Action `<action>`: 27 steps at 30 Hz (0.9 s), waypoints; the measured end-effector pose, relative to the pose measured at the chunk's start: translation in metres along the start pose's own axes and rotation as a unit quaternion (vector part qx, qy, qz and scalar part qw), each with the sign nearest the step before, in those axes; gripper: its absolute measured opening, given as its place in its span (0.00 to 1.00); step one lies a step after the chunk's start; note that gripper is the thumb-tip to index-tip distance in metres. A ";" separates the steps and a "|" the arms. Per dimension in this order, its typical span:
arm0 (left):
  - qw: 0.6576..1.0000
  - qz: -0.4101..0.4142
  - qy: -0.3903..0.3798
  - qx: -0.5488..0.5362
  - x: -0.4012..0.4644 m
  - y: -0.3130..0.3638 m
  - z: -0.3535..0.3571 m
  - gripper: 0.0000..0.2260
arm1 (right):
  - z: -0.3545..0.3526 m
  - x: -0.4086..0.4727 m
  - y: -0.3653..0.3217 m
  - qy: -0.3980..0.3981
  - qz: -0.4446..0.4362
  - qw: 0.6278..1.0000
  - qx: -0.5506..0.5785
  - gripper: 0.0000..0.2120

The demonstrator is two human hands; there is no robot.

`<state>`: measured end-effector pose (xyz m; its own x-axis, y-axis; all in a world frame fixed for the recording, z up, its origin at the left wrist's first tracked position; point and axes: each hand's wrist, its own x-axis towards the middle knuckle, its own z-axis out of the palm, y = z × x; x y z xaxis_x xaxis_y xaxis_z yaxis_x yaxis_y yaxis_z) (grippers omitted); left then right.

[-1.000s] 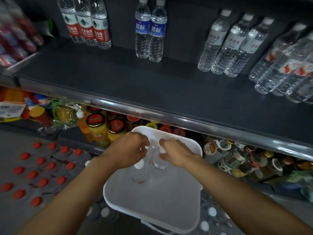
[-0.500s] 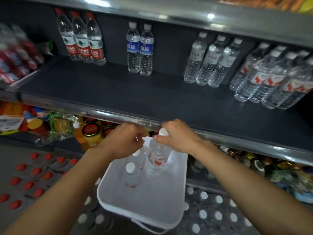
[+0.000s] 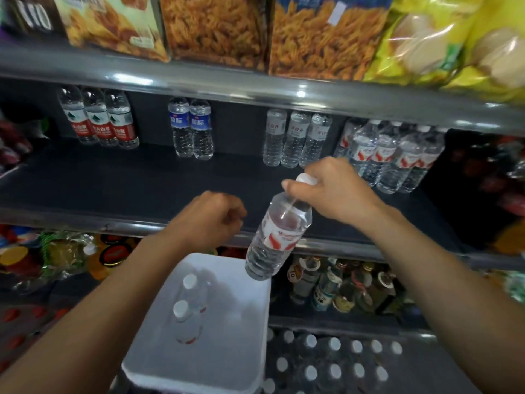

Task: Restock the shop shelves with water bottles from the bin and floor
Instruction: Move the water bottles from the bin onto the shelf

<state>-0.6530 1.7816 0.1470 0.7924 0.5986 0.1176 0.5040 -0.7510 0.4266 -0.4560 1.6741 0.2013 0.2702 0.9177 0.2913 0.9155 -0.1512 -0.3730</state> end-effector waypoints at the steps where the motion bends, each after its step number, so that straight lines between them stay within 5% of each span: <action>1: 1.000 0.009 0.001 -0.005 0.006 0.006 0.002 0.10 | -0.010 -0.003 0.007 0.010 -0.001 1.000 0.004 0.23; 11: 0.995 0.081 -0.009 -0.063 0.072 0.081 0.044 0.08 | -0.085 -0.039 0.100 -0.033 -0.074 0.993 -0.090 0.05; 20: 0.989 0.115 -0.051 -0.077 0.113 0.133 0.086 0.09 | -0.102 -0.055 0.173 -0.066 -0.089 0.986 -0.128 0.14; 27: 0.991 0.106 -0.058 -0.054 0.140 0.138 0.095 0.09 | -0.105 -0.030 0.204 -0.020 -0.112 0.983 -0.146 0.10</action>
<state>-0.4398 1.7350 0.1369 0.9134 0.3907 0.1141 0.2880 -0.8185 0.4971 -0.2461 1.5769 0.2094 0.0451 0.9526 0.3008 0.9988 -0.0372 -0.0321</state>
